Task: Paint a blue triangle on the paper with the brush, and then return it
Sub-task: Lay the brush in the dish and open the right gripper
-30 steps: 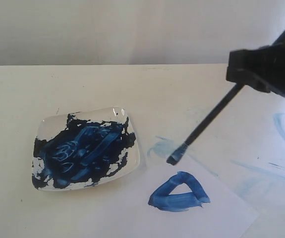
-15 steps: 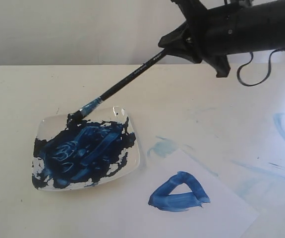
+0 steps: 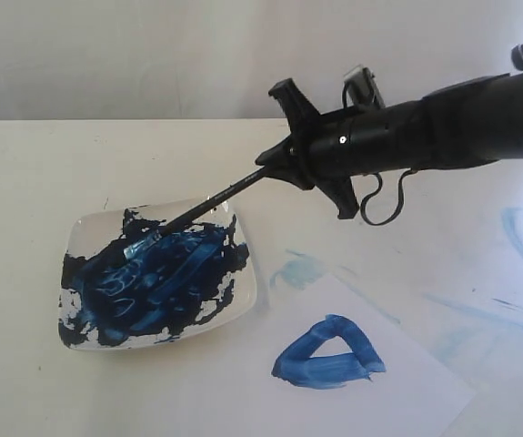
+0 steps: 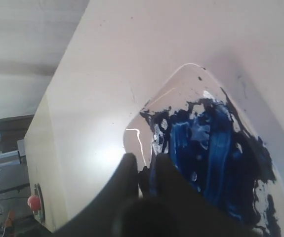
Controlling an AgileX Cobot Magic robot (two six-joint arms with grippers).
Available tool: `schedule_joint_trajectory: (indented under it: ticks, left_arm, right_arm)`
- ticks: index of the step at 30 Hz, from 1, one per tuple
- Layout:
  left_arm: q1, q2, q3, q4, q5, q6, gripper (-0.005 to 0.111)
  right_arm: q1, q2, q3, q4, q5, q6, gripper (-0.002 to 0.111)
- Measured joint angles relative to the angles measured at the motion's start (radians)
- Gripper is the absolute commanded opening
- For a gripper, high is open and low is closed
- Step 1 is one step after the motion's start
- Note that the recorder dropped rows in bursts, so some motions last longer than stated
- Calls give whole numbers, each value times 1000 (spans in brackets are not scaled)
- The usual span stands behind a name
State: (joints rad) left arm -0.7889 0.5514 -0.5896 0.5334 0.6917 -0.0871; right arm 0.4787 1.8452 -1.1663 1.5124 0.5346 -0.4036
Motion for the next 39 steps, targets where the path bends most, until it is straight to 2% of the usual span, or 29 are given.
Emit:
schedule_joint_trajectory:
  ticks: [13,22,24,28,36,39]
  left_arm:
    - [0,-146,85,5,-89,-4,0]
    - [0,-161,92,7,-91,-6,0]
    - [0,-161,92,7,-91,-6,0]
    - [0,-161,92,7,-91,-6,0]
    - [0,-161,92,7,-95,-6,0]
    - [0,-161,92,7,-106,-6,0]
  right_arm:
    - [2,179,-20,133,93,-20,0]
    - [2,250,-47,177,69,-31,1]
    - [2,251,-47,181,54,-34,6]
    - [2,255,-47,198,23,-71,27]
    - [2,255,-47,200,20,-89,42]
    - [2,255,-47,200,33,-104,42]
